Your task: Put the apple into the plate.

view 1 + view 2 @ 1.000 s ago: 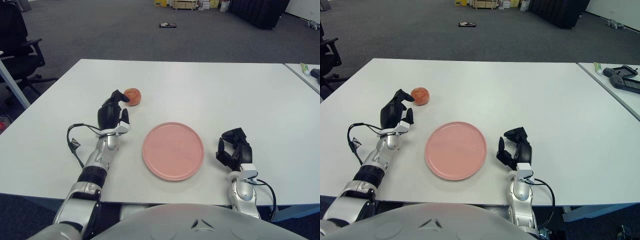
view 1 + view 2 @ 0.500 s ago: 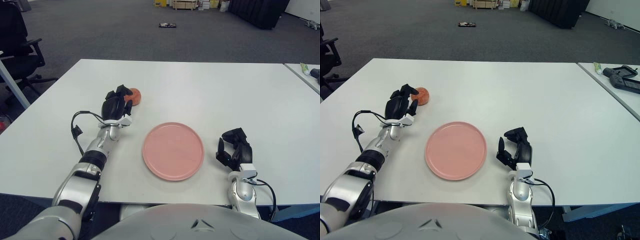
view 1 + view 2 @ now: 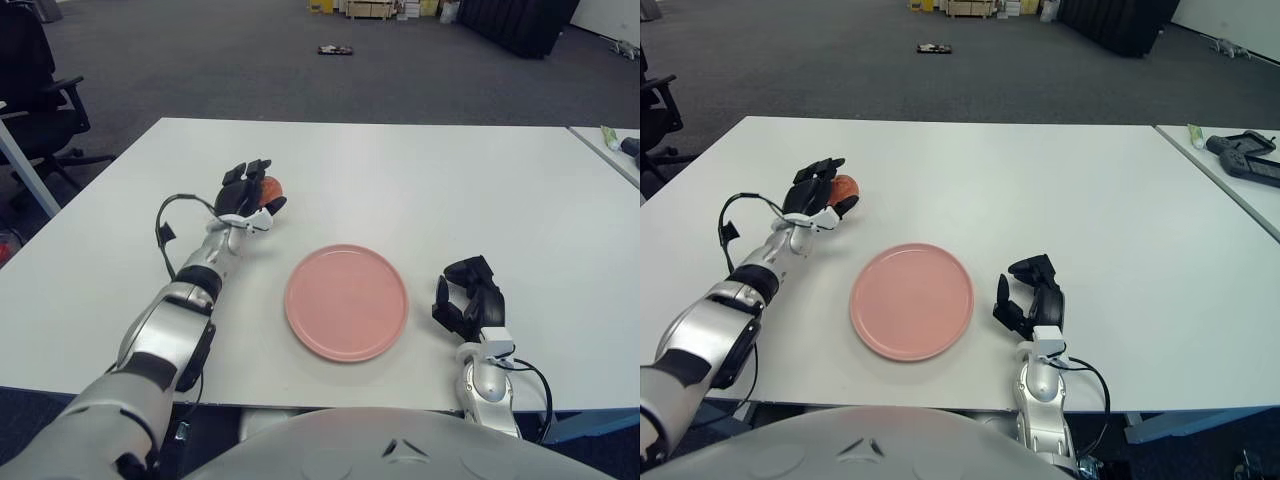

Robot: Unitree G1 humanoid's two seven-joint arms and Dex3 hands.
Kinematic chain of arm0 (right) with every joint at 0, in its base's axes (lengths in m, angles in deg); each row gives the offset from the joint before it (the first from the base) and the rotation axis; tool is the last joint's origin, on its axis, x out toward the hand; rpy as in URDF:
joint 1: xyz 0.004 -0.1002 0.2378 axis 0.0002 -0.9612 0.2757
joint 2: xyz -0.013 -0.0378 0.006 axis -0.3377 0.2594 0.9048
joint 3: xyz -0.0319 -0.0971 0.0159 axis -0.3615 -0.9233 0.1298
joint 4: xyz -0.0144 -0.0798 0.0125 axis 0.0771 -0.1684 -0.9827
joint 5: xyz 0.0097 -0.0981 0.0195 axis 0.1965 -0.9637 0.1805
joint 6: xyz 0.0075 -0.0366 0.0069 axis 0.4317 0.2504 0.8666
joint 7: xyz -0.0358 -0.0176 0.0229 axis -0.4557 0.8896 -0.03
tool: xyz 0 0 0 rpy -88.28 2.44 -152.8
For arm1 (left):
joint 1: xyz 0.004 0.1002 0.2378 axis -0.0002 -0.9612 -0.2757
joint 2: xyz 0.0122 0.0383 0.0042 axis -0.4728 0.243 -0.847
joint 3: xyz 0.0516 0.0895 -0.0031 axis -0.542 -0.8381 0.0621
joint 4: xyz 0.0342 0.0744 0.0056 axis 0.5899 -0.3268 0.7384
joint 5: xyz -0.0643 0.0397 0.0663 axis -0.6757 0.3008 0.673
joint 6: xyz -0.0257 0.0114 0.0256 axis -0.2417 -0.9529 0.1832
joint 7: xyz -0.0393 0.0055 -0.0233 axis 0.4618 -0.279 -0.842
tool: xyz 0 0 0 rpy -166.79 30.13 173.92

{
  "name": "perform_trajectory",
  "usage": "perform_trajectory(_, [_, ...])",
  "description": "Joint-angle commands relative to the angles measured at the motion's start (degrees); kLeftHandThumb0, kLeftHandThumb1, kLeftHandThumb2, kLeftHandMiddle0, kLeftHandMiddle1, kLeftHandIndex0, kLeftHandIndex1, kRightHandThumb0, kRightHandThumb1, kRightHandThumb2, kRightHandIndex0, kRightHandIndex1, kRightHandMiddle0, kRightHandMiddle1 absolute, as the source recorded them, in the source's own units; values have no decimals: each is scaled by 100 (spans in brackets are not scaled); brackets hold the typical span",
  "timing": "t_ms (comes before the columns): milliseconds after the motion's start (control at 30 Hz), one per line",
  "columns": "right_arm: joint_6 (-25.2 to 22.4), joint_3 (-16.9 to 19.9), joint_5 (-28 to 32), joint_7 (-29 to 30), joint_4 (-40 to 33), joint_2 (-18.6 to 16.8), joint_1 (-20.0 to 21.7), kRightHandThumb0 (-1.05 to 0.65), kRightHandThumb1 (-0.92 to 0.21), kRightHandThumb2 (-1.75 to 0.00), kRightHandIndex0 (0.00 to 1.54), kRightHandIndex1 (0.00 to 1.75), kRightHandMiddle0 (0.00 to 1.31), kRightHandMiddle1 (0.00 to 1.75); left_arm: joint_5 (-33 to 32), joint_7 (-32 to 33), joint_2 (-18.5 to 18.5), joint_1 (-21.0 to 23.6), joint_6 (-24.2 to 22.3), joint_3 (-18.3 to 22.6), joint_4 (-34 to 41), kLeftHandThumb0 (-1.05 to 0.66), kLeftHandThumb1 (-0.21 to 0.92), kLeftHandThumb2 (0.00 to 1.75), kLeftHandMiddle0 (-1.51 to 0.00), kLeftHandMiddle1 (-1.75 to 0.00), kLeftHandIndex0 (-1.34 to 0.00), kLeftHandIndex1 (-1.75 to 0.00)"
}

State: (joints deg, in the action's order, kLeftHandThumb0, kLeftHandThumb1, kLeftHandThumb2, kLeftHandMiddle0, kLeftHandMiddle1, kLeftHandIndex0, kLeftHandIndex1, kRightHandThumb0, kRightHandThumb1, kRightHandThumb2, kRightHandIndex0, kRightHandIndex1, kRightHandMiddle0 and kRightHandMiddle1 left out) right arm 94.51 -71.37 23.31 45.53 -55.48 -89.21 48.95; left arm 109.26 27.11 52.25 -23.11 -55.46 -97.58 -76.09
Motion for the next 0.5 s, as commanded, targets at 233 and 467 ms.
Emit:
perform_trajectory(233, [89, 63, 96, -67, 64, 62, 22, -41, -54, -104, 70, 157, 44, 175, 273, -520, 13, 532, -418, -599, -479, -105, 92, 26, 0, 0, 0, 0])
perform_trajectory(467, [120, 104, 76, -32, 84, 40, 0, -41, -56, -102, 67, 153, 43, 175, 244, -909, 80, 764, -660, -779, -691, -105, 92, 25, 0, 0, 0, 0])
